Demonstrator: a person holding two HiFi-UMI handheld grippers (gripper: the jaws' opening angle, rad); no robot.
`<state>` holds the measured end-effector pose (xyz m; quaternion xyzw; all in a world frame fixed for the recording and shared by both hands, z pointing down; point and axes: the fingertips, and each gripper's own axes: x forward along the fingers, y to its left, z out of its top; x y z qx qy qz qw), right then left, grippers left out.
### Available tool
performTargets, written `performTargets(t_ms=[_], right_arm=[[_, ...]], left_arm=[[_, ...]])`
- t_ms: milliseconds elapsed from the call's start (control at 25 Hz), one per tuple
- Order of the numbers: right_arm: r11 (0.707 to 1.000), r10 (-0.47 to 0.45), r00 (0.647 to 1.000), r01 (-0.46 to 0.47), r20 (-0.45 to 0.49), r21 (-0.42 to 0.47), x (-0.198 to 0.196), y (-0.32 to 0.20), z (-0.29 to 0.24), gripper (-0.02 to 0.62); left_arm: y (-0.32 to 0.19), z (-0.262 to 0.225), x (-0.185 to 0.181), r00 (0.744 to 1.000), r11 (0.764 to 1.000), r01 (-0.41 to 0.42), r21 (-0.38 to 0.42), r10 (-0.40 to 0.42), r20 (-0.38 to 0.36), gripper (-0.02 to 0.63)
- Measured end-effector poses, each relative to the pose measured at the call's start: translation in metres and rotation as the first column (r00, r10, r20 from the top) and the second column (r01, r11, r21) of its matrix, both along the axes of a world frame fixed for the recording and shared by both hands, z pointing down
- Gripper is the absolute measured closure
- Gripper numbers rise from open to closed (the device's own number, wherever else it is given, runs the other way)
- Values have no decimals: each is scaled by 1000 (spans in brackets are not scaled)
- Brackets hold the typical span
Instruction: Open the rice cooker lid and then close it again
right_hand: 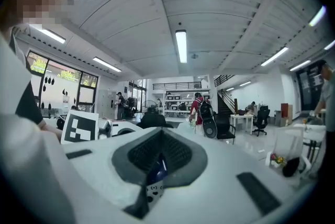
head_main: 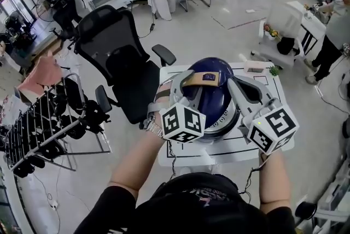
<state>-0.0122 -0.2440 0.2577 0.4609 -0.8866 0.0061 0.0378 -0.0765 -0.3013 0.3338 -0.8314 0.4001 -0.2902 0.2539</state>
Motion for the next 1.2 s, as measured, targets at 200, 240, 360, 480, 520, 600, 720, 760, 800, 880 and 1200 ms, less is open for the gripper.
performTargets(t_ms=[200,240,360,480,520,600,720,760,800,880,1200], right_arm=[[998,-58,998,57,-33,-30,-3,-11,10,594],[997,-68,997,67,-40,-38,-3,-12,12,594],[994,-99,993,95,-64,-61,-3,-15,20,594],[989,-131,988,124,-85,-84,-3,-17,29,594],[987,-143,985,134,-95,-93,-3,-18,31,594],[982,-165,979,152,-120,-109,-3,-18,37,594],[978,-182,972,163,-145,-132,-1,-21,49,594],[976,-187,971,166,-149,-141,0,-22,53,594],[974,-191,970,169,-153,-151,1,-22,57,594],[971,-198,967,172,-159,-168,5,-23,65,594],[956,-219,969,189,-118,-225,17,-25,88,595]], left_arm=[[3,9,11,998,1000,-1,14,0,67,454],[4,10,14,997,1000,-1,17,0,79,454],[6,16,21,993,1000,-6,24,3,114,454],[7,20,28,988,999,-12,33,7,156,453],[8,21,30,986,999,-13,36,7,167,453],[8,23,34,983,999,-15,38,8,182,453],[9,28,39,979,999,-19,39,10,203,451],[10,30,40,978,999,-20,39,12,209,449],[10,31,41,977,999,-22,39,13,215,449],[11,34,44,975,999,-23,36,15,223,448],[13,50,58,957,999,-38,29,28,288,445]])
